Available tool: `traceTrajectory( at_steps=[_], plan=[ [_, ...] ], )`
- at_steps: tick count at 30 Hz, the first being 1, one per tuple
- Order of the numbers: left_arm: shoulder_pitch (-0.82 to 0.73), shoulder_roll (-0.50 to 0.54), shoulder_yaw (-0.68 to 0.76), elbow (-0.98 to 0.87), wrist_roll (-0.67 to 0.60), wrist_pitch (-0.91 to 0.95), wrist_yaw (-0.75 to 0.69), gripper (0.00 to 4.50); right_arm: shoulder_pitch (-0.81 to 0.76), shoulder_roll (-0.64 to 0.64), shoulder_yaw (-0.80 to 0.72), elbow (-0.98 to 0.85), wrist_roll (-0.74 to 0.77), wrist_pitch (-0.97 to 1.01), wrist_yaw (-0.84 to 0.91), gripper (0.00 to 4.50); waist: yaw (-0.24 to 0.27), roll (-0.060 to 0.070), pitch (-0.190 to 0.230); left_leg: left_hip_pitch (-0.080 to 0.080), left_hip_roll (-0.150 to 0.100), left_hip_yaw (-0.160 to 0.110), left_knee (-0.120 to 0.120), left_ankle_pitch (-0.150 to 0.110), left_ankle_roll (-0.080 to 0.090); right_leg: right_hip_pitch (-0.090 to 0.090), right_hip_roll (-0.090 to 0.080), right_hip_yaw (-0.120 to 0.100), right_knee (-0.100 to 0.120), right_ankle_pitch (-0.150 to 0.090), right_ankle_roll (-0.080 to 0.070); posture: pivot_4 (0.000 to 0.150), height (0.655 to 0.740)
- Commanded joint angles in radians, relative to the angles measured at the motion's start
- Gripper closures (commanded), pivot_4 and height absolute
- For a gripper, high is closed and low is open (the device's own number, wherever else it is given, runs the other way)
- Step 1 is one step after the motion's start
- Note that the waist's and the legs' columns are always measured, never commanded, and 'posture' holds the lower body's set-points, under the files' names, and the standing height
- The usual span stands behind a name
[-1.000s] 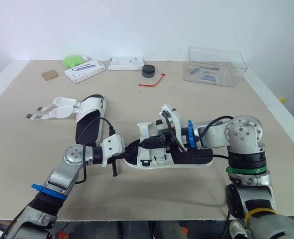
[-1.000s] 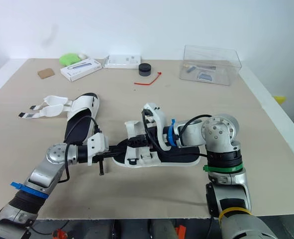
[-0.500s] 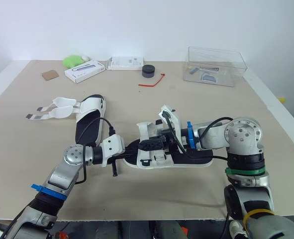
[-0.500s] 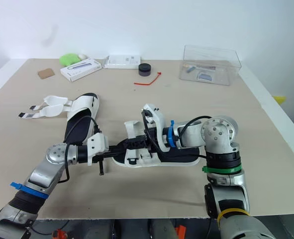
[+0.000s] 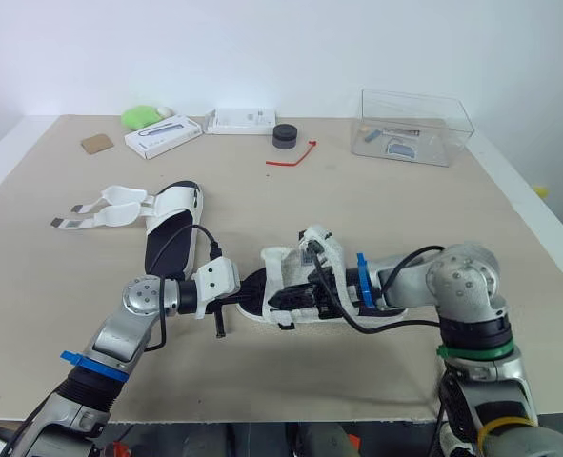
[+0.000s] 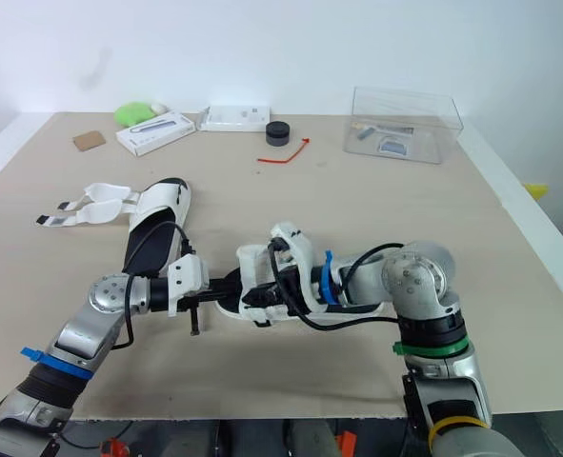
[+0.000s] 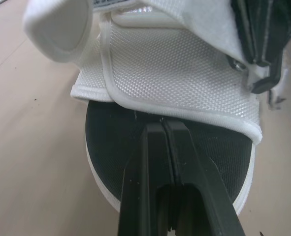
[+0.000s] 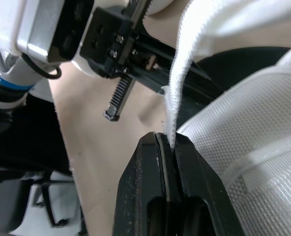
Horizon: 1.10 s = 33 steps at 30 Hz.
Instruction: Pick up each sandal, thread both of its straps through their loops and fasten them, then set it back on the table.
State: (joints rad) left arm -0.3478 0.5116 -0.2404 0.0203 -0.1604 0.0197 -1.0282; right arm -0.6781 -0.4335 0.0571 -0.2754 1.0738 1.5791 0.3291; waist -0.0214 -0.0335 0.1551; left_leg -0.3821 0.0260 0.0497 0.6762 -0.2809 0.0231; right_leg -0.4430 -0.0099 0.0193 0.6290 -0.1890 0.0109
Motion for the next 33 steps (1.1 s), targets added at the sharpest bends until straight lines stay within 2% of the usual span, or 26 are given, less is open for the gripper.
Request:
traceTrajectory(
  at_steps=[1, 7, 8, 9, 13, 16, 17, 20, 23, 27, 33],
  plan=[
    [0.022, 0.007, -0.026, 0.021, 0.028, 0.025, -0.002, 4.50, 0.019, -0.024, 0.046, -0.057, -0.034, -0.022, 0.035, 4.48, 0.000, 0.000, 0.000, 0.000, 0.000, 0.000, 0.000, 0.000, 0.000, 0.000, 0.000, 0.000, 0.000, 0.000, 0.000, 0.150, 0.7400],
    [0.029, 0.011, -0.026, 0.014, 0.028, 0.028, -0.004, 4.50, 0.021, -0.072, 0.097, -0.104, -0.086, -0.089, 0.105, 4.48, 0.000, 0.000, 0.000, 0.001, 0.000, 0.000, 0.000, 0.000, 0.000, 0.000, 0.000, 0.000, 0.000, 0.000, 0.001, 0.150, 0.7400],
    [0.031, 0.011, -0.027, 0.013, 0.028, 0.029, -0.005, 4.50, 0.015, -0.086, 0.105, -0.112, -0.096, -0.106, 0.122, 3.78, 0.000, 0.000, 0.000, 0.001, 0.000, 0.000, 0.000, 0.000, 0.000, 0.000, 0.000, 0.000, 0.000, 0.000, 0.001, 0.150, 0.7400],
    [0.031, 0.012, -0.027, 0.013, 0.029, 0.029, -0.005, 4.50, 0.008, -0.097, 0.106, -0.117, -0.103, -0.124, 0.140, 3.54, 0.000, 0.000, 0.000, 0.001, 0.000, 0.000, 0.000, 0.000, 0.000, 0.000, 0.000, 0.000, 0.000, -0.001, 0.001, 0.150, 0.7400],
    [0.030, 0.013, -0.027, 0.008, 0.028, 0.032, -0.007, 4.50, -0.051, -0.148, 0.027, -0.107, -0.087, -0.192, 0.229, 1.66, 0.000, 0.000, 0.000, 0.001, 0.000, 0.000, 0.000, 0.000, 0.000, 0.000, 0.000, 0.000, 0.000, 0.000, 0.001, 0.150, 0.7400],
    [0.028, 0.015, -0.025, 0.010, 0.029, 0.031, -0.008, 4.50, -0.072, -0.189, -0.054, -0.104, -0.005, -0.185, 0.307, 0.25, 0.000, 0.000, 0.000, 0.001, 0.000, 0.001, 0.000, 0.000, 0.000, 0.000, 0.000, 0.000, 0.000, 0.000, 0.001, 0.150, 0.7400],
    [0.028, 0.016, -0.024, 0.010, 0.028, 0.031, -0.008, 4.50, -0.072, -0.207, -0.085, -0.107, 0.036, -0.170, 0.334, 0.04, 0.001, 0.000, 0.000, 0.001, 0.000, 0.001, 0.000, 0.000, 0.000, 0.000, 0.000, 0.000, 0.000, 0.000, 0.001, 0.150, 0.7400],
    [0.025, 0.017, -0.020, 0.015, 0.027, 0.030, -0.010, 4.50, -0.010, -0.274, -0.139, -0.142, 0.184, -0.090, 0.402, 0.04, 0.001, 0.000, 0.000, 0.001, 0.000, 0.000, 0.000, 0.000, 0.000, 0.000, 0.000, 0.000, 0.000, 0.000, -0.001, 0.150, 0.7400],
    [0.023, 0.018, -0.020, 0.018, 0.028, 0.027, -0.012, 4.50, 0.129, -0.310, -0.102, -0.237, 0.208, -0.089, 0.399, 0.04, 0.001, 0.001, 0.000, 0.001, 0.000, -0.002, -0.001, -0.001, 0.002, 0.001, 0.000, 0.000, 0.000, -0.002, -0.003, 0.150, 0.7400],
    [0.008, 0.019, -0.021, 0.033, 0.028, 0.020, -0.020, 4.50, 0.280, -0.273, -0.003, -0.264, -0.003, -0.242, 0.302, 0.04, 0.001, -0.001, -0.002, 0.006, 0.001, -0.002, -0.001, -0.001, 0.001, 0.004, 0.001, 0.000, 0.000, -0.003, 0.000, 0.150, 0.7400],
    [-0.012, 0.014, -0.012, 0.058, 0.036, -0.001, -0.004, 4.50, 0.288, -0.230, 0.034, -0.224, -0.117, -0.344, 0.281, 0.04, 0.000, 0.000, -0.001, 0.008, 0.000, 0.002, 0.000, 0.001, -0.001, 0.004, 0.002, 0.002, 0.002, 0.000, 0.003, 0.150, 0.7400]
  ],
)
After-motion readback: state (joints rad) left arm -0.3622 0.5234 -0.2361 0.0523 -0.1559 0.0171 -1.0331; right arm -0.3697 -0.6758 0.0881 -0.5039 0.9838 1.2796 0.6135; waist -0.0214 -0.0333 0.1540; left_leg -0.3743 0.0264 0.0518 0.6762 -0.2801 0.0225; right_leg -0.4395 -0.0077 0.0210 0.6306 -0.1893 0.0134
